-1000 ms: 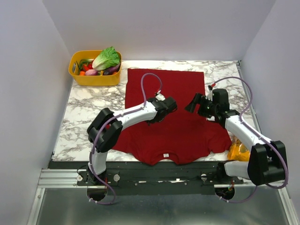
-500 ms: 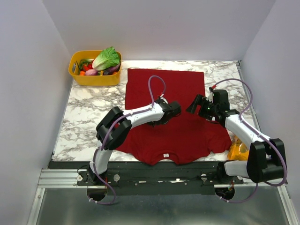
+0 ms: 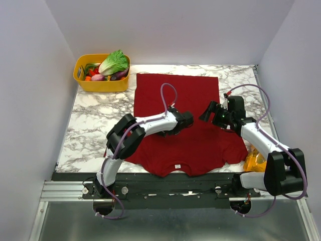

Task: Pin the brooch onto the clothing

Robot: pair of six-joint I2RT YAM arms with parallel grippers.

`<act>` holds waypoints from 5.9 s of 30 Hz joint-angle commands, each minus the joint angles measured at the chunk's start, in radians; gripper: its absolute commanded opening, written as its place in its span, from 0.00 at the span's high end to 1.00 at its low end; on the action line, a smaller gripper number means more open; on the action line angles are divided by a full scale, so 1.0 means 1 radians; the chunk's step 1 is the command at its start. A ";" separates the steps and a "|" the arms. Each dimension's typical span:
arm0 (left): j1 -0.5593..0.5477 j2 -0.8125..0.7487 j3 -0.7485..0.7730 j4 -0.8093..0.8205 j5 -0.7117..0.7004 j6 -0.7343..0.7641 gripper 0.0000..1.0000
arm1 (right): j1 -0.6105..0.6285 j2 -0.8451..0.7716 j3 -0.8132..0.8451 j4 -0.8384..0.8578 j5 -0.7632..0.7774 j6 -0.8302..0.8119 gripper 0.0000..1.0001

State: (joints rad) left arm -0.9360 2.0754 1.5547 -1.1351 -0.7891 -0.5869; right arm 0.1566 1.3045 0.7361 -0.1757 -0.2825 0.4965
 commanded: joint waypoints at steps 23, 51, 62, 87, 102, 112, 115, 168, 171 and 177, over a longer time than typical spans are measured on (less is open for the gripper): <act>-0.012 0.265 0.090 -0.094 -0.036 -0.163 1.00 | -0.009 -0.027 -0.014 -0.031 0.035 -0.012 0.02; -0.127 0.333 0.283 -0.069 0.088 -0.105 1.00 | -0.029 -0.097 0.013 -0.039 0.040 -0.009 0.02; -0.123 0.048 0.102 0.239 0.289 0.019 1.00 | -0.032 -0.085 0.020 -0.038 0.014 -0.012 0.02; 0.032 -0.356 -0.315 0.722 0.631 0.039 1.00 | -0.011 -0.027 0.006 0.001 -0.153 -0.055 0.05; 0.123 -0.520 -0.510 0.917 0.743 0.030 1.00 | 0.116 0.033 0.037 0.021 -0.199 -0.096 0.11; 0.163 -0.598 -0.607 1.020 0.788 0.044 1.00 | 0.187 0.065 0.074 0.102 -0.257 -0.079 0.04; 0.170 -0.615 -0.624 1.029 0.788 0.045 1.00 | 0.216 0.104 0.097 0.107 -0.279 -0.090 0.04; 0.184 -0.696 -0.620 1.172 0.979 -0.048 1.00 | 0.347 0.294 0.177 0.140 -0.297 -0.076 0.23; 0.192 -0.715 -0.628 1.187 0.984 -0.059 1.00 | 0.347 0.282 0.169 0.125 -0.268 -0.088 0.23; 0.206 -0.761 -0.627 1.141 0.929 -0.025 1.00 | 0.347 0.277 0.164 0.119 -0.247 -0.101 0.25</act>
State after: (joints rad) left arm -0.7307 1.3968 0.9062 -0.0998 0.0910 -0.6067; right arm 0.4854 1.5833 0.9260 -0.0341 -0.5896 0.4274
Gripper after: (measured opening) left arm 0.014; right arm 0.769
